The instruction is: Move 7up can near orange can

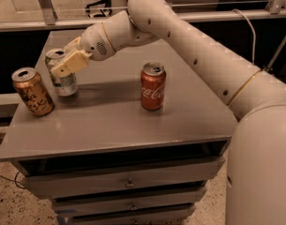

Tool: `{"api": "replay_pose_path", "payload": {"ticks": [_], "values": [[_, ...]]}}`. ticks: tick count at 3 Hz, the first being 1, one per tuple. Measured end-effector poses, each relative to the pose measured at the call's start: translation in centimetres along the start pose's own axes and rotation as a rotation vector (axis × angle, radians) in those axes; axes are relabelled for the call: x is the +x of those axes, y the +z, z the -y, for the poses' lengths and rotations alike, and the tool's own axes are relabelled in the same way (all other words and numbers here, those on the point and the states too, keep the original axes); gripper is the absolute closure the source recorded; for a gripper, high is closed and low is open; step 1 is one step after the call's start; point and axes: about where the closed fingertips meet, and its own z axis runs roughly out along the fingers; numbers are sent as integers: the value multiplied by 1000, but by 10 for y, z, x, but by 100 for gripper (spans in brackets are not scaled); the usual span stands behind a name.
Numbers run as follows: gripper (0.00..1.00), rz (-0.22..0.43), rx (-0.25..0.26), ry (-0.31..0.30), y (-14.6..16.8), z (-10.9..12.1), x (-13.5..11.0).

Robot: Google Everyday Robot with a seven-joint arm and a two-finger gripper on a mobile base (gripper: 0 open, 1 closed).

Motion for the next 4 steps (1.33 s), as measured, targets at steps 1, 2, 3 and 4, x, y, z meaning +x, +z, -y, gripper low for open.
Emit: {"api": "replay_pose_path", "payload": {"ticks": [1, 2, 3, 4], "values": [[36, 1, -8, -25, 5, -5, 0], [12, -3, 4, -38, 6, -7, 1], [0, -2, 26, -37, 2, -5, 3], [0, -2, 53, -39, -5, -1, 4]]}}
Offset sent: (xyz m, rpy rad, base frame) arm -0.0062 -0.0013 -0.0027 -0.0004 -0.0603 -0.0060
